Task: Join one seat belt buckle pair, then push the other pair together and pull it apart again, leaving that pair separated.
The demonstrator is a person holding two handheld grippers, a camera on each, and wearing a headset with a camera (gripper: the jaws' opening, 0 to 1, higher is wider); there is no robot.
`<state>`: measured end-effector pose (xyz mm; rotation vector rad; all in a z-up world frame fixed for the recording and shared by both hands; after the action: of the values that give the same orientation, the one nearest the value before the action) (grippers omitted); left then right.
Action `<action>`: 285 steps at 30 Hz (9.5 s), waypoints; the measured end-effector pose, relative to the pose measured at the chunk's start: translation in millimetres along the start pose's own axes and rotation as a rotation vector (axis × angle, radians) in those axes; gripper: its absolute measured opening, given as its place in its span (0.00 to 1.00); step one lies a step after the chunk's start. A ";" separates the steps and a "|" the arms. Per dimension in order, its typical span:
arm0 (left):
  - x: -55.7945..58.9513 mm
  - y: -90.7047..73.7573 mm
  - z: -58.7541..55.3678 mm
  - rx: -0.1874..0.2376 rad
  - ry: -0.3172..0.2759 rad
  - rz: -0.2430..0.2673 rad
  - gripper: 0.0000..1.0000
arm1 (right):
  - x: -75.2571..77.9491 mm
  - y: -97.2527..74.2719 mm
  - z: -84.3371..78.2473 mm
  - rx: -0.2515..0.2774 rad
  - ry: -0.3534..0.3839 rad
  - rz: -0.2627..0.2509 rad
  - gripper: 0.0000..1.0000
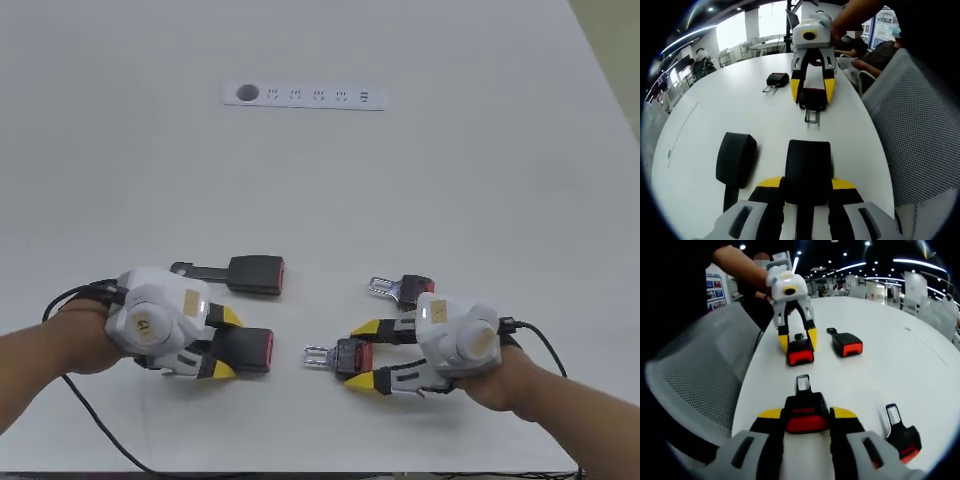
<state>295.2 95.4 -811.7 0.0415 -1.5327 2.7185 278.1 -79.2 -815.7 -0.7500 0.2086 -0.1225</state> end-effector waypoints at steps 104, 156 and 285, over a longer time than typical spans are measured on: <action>-1.9 -2.1 -5.4 0.058 0.042 -0.061 0.33 | -7.3 49.4 46.5 0.043 0.016 -0.050 0.34; -58.8 -64.3 30.7 0.162 -0.105 0.171 0.75 | 55.8 -58.8 21.8 0.099 0.181 -0.272 0.77; -97.7 -0.1 16.2 -0.028 0.018 0.002 0.34 | 95.8 36.5 49.9 -0.006 -0.018 -0.085 0.36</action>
<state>393.1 81.1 -806.5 0.0145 -1.5669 2.6901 384.1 -37.4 -819.1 -0.7662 0.1598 -0.1960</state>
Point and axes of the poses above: the centre of the closed fingertips' face, and the gripper's own axes: y roughly forward along the fingers, x roughly to its right, z roughly out of its top, the point moved 4 cm from there along -y, roughly backward along the fingers, and after that the axes turned 6 degrees about -x, right-handed, at the moved point
